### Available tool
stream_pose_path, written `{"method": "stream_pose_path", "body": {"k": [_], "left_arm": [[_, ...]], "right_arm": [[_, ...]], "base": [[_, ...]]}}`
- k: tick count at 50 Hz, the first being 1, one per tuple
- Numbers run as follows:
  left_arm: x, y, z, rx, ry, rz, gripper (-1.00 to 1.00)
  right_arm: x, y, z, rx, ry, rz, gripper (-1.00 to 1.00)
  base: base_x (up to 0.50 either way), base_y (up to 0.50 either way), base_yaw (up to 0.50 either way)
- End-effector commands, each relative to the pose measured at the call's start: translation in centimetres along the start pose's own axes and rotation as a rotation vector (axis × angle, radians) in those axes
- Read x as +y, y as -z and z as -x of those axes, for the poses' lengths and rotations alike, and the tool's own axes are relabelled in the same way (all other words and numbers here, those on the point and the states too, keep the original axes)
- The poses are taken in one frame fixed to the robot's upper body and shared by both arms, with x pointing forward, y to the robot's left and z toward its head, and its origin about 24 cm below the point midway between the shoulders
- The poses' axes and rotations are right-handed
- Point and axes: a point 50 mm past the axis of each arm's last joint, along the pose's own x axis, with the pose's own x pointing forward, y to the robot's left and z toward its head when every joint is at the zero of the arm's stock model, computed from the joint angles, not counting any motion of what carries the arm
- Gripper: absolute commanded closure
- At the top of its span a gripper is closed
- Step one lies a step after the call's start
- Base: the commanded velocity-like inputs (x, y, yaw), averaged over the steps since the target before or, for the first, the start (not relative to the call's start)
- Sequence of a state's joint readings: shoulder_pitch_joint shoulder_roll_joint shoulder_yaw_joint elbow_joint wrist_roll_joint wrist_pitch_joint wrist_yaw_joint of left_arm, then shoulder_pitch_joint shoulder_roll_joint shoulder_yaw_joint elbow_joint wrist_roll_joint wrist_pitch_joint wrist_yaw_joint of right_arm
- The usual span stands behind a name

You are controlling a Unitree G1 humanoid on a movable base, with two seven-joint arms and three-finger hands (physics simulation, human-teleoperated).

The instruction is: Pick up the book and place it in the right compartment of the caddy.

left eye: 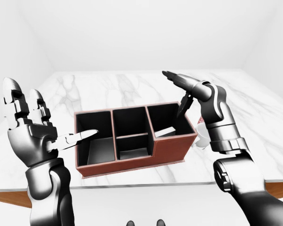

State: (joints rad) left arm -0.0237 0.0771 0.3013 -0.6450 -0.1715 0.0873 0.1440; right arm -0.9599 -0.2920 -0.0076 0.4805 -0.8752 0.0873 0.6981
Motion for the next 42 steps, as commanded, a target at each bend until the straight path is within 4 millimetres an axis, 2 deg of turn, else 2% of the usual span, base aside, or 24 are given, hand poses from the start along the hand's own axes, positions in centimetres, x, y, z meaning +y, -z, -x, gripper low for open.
{"method": "stream_pose_path", "body": {"k": [1,6,12,19,26,30,42], "left_arm": [[0.0,0.0,0.0,0.001,0.0,-0.001,-1.0],[0.0,-0.1,0.0,-0.002,-0.002,0.0,-1.0],[0.0,0.0,0.1,0.002,0.001,-0.002,-1.0],[-0.1,0.0,0.1,0.002,0.003,-0.004,-1.0],[-0.1,-0.1,0.1,-0.001,0.002,-0.003,-1.0],[-0.1,0.0,0.1,0.001,0.002,-0.004,-1.0],[0.0,0.0,0.1,-0.001,0.001,-0.003,-1.0]], "right_arm": [[-2.0,-1.1,0.6,-0.021,0.067,0.038,-1.0],[-4.4,-2.0,1.4,-0.044,0.138,0.05,-1.0],[-6.4,-4.3,4.2,-0.173,0.291,0.073,-1.0],[-6.5,-4.7,5.4,-0.248,0.33,0.038,-1.0],[-7.1,-4.3,4.8,-0.3,0.29,-0.06,-1.0],[-7.4,-4.7,4.9,-0.32,0.29,-0.056,-1.0],[-6.6,-5.1,4.9,-0.337,0.279,-0.042,-1.0]], "base": [[0.0,0.0,0.0],[0.0,0.0,0.0],[0.0,0.0,0.0],[0.0,0.0,0.0],[0.0,0.0,0.0],[0.0,0.0,0.0],[0.0,0.0,0.0]]}}
